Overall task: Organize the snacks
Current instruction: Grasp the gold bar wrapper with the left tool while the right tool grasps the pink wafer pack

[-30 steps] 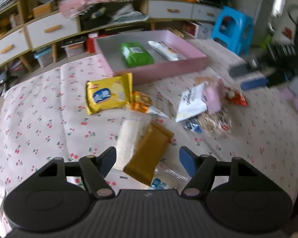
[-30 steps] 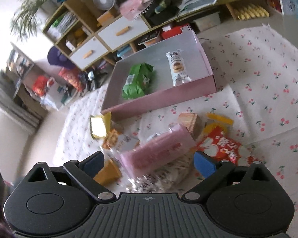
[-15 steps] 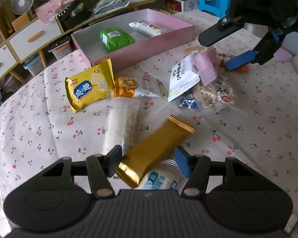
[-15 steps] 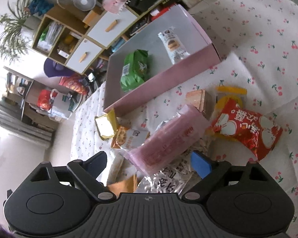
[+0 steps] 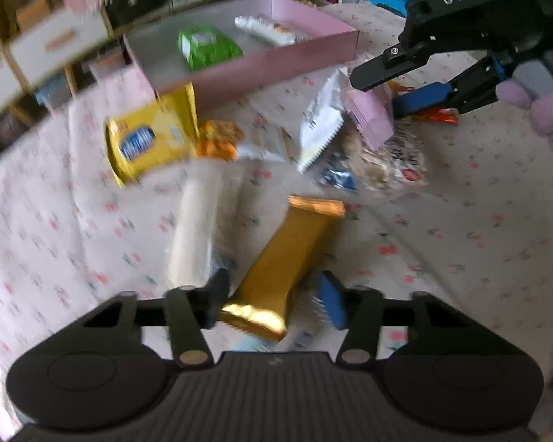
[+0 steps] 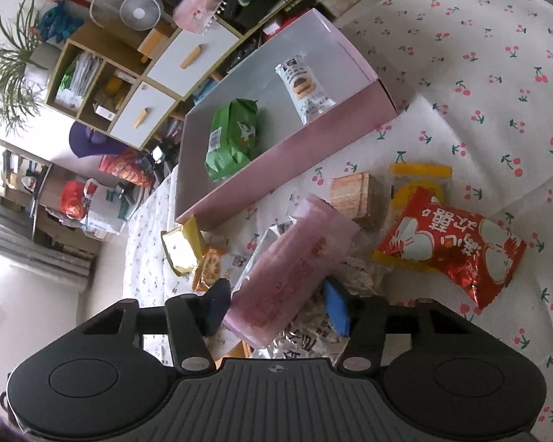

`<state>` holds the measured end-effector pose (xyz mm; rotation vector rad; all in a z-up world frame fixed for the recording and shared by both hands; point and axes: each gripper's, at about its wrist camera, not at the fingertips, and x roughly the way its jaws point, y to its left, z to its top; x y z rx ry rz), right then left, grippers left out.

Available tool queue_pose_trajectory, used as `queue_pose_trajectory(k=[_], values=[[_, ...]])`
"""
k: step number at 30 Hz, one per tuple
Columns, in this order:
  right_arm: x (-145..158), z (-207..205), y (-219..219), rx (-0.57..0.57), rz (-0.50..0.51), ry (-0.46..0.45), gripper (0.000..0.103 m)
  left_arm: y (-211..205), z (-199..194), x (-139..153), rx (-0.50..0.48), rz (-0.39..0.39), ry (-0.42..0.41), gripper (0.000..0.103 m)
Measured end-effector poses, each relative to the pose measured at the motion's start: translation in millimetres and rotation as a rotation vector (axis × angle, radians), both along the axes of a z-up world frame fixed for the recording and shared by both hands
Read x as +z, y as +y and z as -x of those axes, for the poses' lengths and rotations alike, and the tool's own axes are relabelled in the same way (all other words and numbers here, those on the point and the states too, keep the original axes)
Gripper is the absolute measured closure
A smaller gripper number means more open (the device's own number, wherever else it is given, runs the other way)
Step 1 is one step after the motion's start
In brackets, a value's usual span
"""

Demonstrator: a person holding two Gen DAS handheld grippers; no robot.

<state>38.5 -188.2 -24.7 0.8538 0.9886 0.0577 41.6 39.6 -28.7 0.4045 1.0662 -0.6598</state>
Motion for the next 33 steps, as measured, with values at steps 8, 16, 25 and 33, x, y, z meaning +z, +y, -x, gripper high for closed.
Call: queue_pose_trajectory(k=[8,16,25,33], values=[[17.0,-2.2,9.3,0.148,0.203,0.013,0.056,-12.6,13.9,-5.9,-0.021,-0.003,0.063,0.060],[27.0,9.8,35.1,0.412,0.623,0.057,0.057,-14.2,5.6,-10.8,0.087,-0.032,0.026,0.043],[5.8,20.5,19.9,0.472,0.642,0.156,0.059,-22.8,5.0,-10.6,0.181,-0.017,0.011,0.048],[4.3,23.1,15.4,0.450,0.640,0.143,0.055,-24.7,0.7,-12.4,0.252,0.004,0.001,0.051]])
